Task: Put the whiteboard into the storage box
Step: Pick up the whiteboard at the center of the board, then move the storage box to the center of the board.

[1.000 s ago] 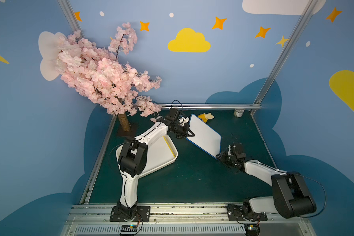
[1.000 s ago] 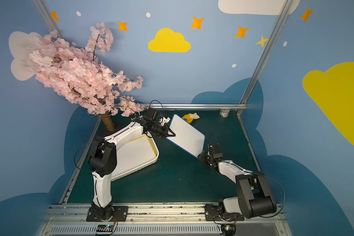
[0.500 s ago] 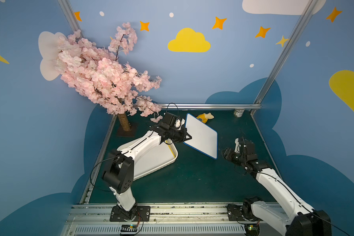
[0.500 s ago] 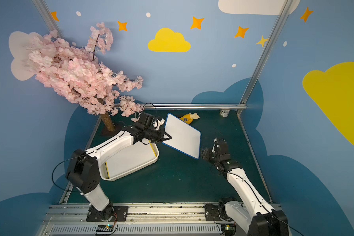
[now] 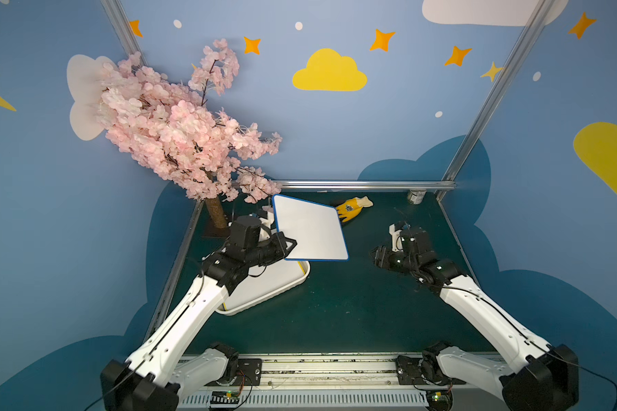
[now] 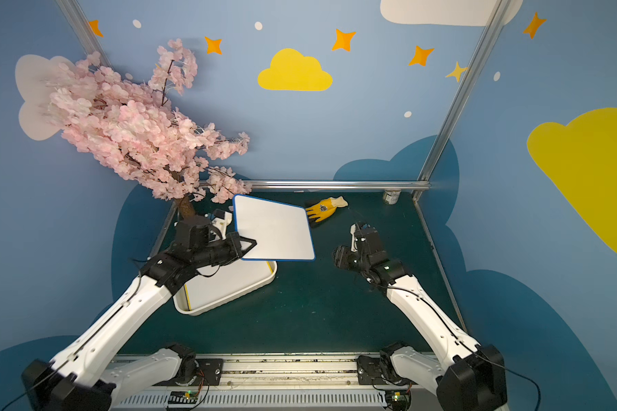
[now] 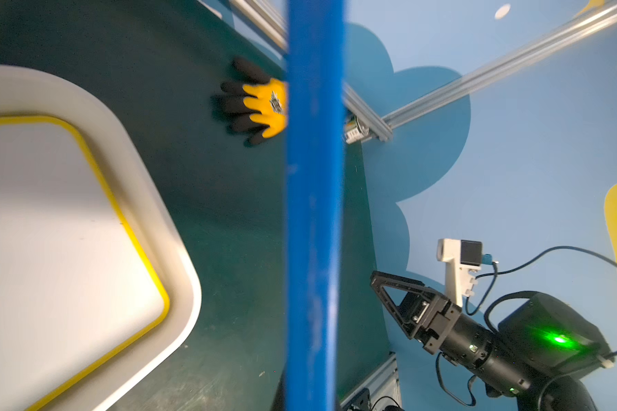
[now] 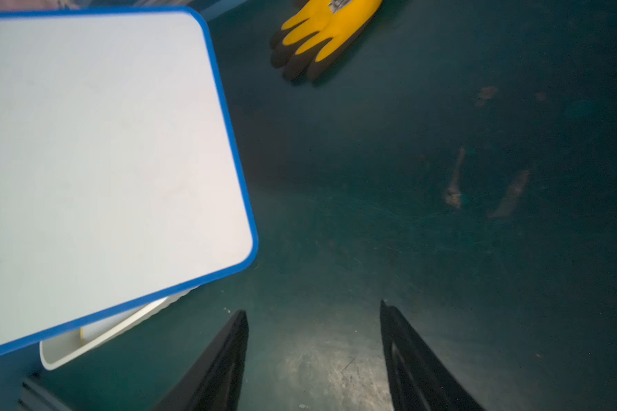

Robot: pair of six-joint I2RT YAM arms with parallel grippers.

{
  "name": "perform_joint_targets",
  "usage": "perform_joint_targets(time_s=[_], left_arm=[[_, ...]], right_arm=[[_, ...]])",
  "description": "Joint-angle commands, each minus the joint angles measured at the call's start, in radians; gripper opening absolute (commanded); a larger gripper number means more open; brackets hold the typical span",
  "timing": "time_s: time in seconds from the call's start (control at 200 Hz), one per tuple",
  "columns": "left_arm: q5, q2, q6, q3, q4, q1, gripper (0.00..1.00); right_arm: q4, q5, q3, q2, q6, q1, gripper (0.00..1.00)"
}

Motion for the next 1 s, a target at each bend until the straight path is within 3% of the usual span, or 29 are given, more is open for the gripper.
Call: perform_joint_targets(time_s=[0.0, 0.235, 0.511, 0.726, 0.891, 0.996], left_arm=[[-0.049, -0.115, -0.010, 0.033, -0.064, 0.045, 0.03], [-0.136, -0.270, 0.012, 0.077, -0.252, 0.137, 0.03], [-0.265, -0.280, 0.078, 0.159, -0.434, 0.177, 0.03], [-0.230, -0.230, 0.121, 0.175, -0.456, 0.200, 0.03], [-0.169, -0.200, 0.148, 0.178, -0.452, 0.219, 0.03], [-0.119, -0.184, 0.150, 0.160, -0.435, 0.229, 0.03]], right_arm=[[0.025, 0.049, 0.056, 0.077, -0.006, 0.084, 0.61], [0.063, 0.096, 0.191, 0.304, 0.011, 0.270, 0.60], [0.080, 0.134, 0.377, 0.575, 0.000, 0.396, 0.58], [0.066, 0.156, 0.523, 0.773, -0.017, 0.416, 0.53], [0.066, 0.145, 0.587, 0.853, -0.033, 0.413, 0.44], [0.072, 0.147, 0.588, 0.871, -0.020, 0.410, 0.33]])
